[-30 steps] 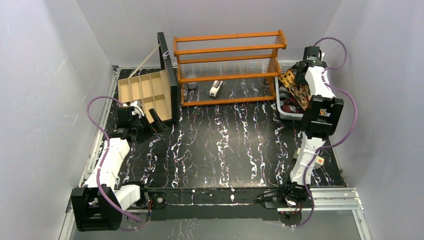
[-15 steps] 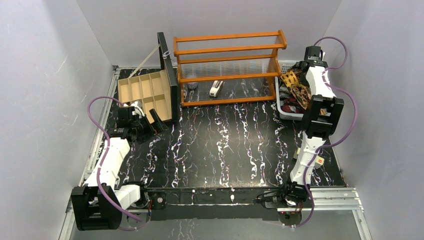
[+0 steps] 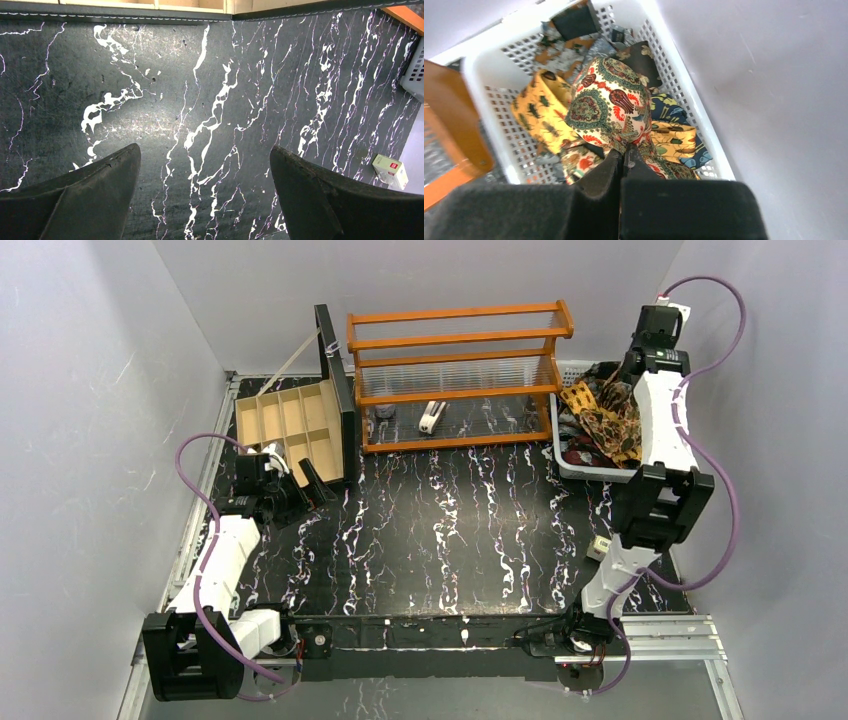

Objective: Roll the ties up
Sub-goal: Pick up the tie from the bin.

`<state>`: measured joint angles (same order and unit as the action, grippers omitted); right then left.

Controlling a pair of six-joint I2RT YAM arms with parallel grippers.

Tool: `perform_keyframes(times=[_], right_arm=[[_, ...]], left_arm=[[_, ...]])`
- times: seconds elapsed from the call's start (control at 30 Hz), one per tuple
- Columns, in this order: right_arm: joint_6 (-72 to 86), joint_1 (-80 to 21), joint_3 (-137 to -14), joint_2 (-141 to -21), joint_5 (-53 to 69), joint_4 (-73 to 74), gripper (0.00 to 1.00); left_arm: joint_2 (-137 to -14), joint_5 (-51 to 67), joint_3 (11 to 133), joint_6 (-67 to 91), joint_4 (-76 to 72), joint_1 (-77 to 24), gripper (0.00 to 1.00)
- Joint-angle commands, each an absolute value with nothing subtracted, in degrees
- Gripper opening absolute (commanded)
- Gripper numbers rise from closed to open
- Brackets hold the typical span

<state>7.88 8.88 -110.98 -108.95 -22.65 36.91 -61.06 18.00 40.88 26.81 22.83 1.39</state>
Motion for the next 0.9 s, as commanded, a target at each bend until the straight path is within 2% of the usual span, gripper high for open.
perform_keyframes(times=[0.0, 0.2, 0.3, 0.53, 0.73, 0.87], right_arm=[[13.00, 9.11, -112.11, -103.32, -15.65, 39.87, 0.01], [20.10, 9.11, -101.49, -88.74, -2.19, 36.31, 0.01], [21.62, 9.06, -95.30, -82.46, 8.82, 34.39, 0.01], [22.06, 7.84, -84.02, -73.65, 28.82, 34.12, 0.01], [17.30, -5.17, -78.07, -72.87, 38.30, 36.11, 0.01], [16.94, -17.57, -72.30, -72.38, 37.62, 34.18, 0.01]], left_arm=[[-60.11, 18.22, 40.49, 26.28, 24.01, 1.71, 0.98], [-59.85, 18.53, 40.58, 26.28, 24.02, 1.74, 0.98], [-59.68, 18.91, 40.43, 26.36, 24.07, 1.68, 0.98], [-58.85, 20.41, 39.60, 26.98, 24.09, 1.75, 0.98], [-58.71, 21.93, 38.80, 27.21, 23.44, 1.72, 0.98], [-58.24, 22.57, 38.63, 27.07, 23.24, 1.74, 0.98]])
